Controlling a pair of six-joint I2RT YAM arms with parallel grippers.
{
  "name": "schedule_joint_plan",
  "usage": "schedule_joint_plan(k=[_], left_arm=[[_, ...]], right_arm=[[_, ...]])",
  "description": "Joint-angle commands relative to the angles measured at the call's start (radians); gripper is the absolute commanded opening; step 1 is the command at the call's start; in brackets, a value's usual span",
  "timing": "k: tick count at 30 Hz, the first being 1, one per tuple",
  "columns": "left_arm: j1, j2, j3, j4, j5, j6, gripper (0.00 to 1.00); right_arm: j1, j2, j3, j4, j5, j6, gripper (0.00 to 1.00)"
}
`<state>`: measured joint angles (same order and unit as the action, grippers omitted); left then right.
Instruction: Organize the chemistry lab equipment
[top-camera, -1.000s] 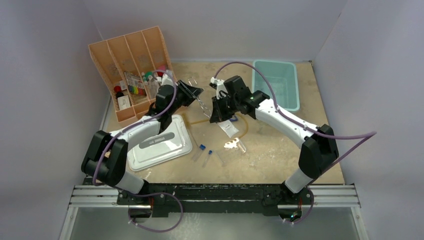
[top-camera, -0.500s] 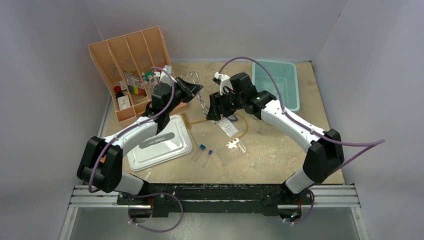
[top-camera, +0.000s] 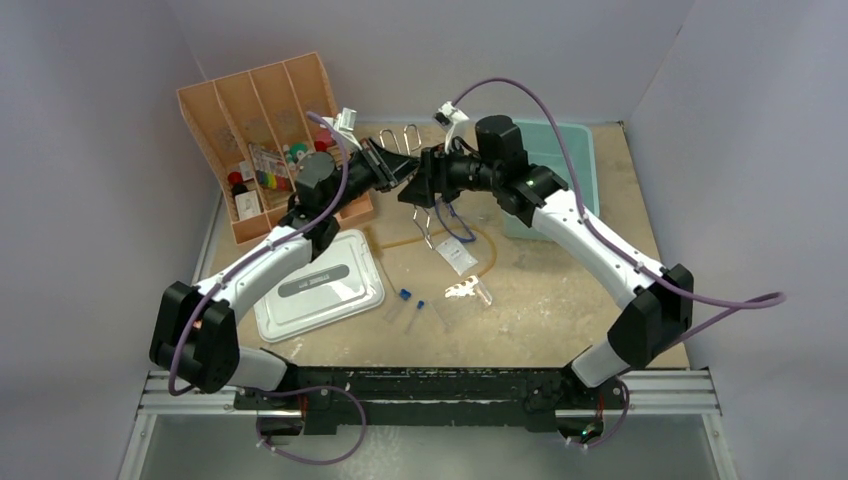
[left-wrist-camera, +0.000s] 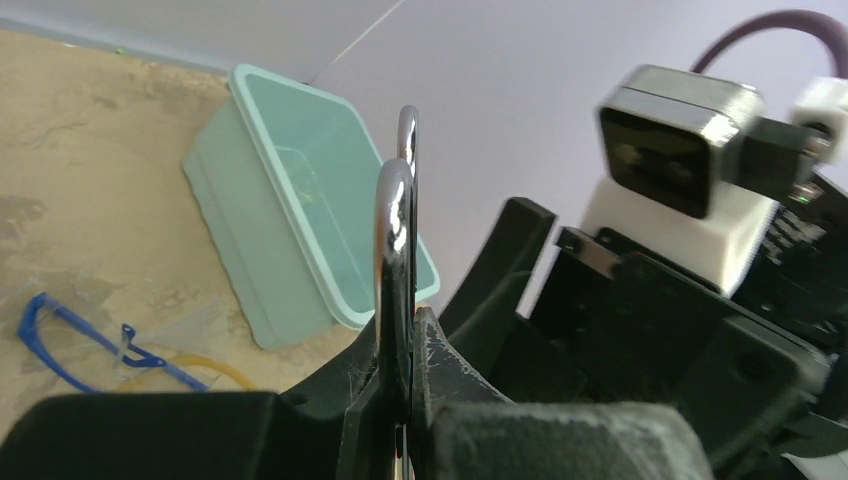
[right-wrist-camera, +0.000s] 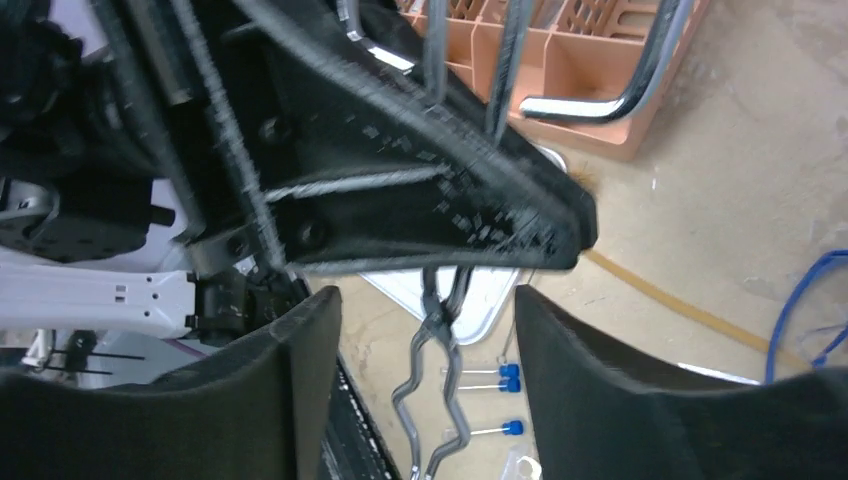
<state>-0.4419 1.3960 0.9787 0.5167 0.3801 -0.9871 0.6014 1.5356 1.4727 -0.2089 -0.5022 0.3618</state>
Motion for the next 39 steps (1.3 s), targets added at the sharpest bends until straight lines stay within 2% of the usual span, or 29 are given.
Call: schedule_joint_plan(k=[1,9,10,12,14,15,17,18,22,29,35,39], left_arm=[[-0.015,-0.029,0.048,0.089,0.041,-0.026,0.00],[-0.015,-0.033,0.044,0.081,0.033,-0.026,0.00],[-0.015,-0.035,0.047,0.071,0.025,-0.024,0.07],[-0.015,-0.042,0.056,0.026,-0.002,-0.007,0.28],[-0.015,-0.052,0.073,-0.033,-0.034,0.023,0.42],[-0.015,-0.055,0.084,-0.062,-0.045,0.038,0.53],[-0.015,-0.063,0.102,-0.117,-0.066,0.077,0.67],[-0.015,-0.068,0.108,-0.136,-0.073,0.094,0.70],[-0.013,-0.082,0.131,-0.193,-0.105,0.152,0.75],[-0.009,-0.023,0.231,-0.373,-0.146,0.278,0.75],[-0.008,0.047,0.307,-0.492,-0.171,0.390,0.75],[-0.008,0.105,0.345,-0.515,-0.173,0.432,0.75]], right_arm=[[0.001,0.028,0.034,0.044,-0.029,0.075,0.60],[-0.001,-0.002,-0.042,0.126,-0.019,0.122,0.05],[-0.002,-0.007,-0.044,0.126,-0.010,0.123,0.00],[-0.005,-0.016,-0.047,0.126,0.007,0.123,0.00],[-0.014,-0.030,-0.052,0.124,0.031,0.121,0.00],[-0.020,-0.039,-0.055,0.123,0.042,0.120,0.00],[-0.041,-0.052,-0.062,0.122,0.058,0.119,0.00],[-0.054,-0.057,-0.064,0.121,0.059,0.118,0.00],[-0.122,-0.073,-0.058,0.103,0.068,0.106,0.00],[-0.347,-0.058,0.008,-0.007,0.152,0.038,0.00],[-0.551,0.019,0.038,-0.079,0.194,0.024,0.00],[-0.593,0.115,0.088,-0.142,0.241,-0.033,0.00]])
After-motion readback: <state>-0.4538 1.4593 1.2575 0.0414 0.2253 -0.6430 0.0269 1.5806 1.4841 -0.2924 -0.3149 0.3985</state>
